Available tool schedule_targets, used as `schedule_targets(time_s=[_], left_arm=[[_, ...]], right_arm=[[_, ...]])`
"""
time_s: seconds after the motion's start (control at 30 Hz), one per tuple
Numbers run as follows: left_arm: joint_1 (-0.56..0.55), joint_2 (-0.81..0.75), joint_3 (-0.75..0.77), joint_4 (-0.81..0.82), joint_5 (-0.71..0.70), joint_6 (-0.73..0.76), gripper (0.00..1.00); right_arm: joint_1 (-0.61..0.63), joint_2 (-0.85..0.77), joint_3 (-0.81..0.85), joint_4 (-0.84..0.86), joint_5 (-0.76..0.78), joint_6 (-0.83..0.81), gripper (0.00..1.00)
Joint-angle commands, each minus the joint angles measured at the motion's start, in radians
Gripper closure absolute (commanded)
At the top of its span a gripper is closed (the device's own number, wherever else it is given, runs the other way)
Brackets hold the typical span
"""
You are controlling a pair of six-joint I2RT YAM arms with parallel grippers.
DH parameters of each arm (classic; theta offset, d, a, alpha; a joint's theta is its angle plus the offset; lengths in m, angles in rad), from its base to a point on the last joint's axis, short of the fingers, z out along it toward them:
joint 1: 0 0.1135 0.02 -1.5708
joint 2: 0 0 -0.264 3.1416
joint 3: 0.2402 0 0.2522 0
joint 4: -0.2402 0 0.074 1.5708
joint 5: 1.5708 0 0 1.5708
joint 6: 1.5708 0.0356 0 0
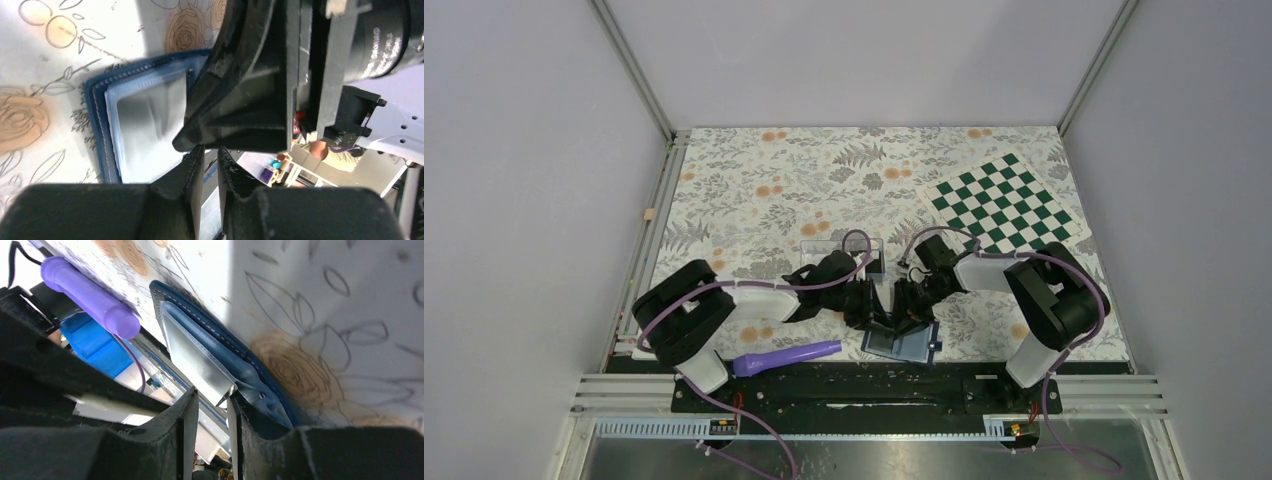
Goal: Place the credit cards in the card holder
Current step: Insert the credit card into the card holder.
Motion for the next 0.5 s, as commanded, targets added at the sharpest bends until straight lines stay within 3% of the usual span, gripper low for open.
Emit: schedule_targets(time_s=[0.0,0.1,0.2,0.3,0.47], left_arm=[[-0.002,-0.116,0.028,-0.137,-0.101,0.05,0.85],[-0.001,-0.165,0.072,-0.338,-0.213,0.097,0.84],[-0.001,-0.18,0.103,-0.481,-0.279,0.126,0.72],[-0.003,-0.155,0.114,-0.492,-0.275,0.138,0.65],[-0.004,-0.102,0.137,-0.471,-0.265,0.128,0.65]], right_arm=[[0.002,0.038,0.028,0.129,0.019,0.001,0.64],[0.01,0.029,0.092,0.04,0.056,-0.052,0.59],[0.023,0.011,0.168,-0.11,0.141,-0.117,0.5],[0.035,-0.012,0.214,-0.2,0.204,-0.145,0.4],[0.045,-0.038,0.237,-0.293,0.285,-0.17,0.32]])
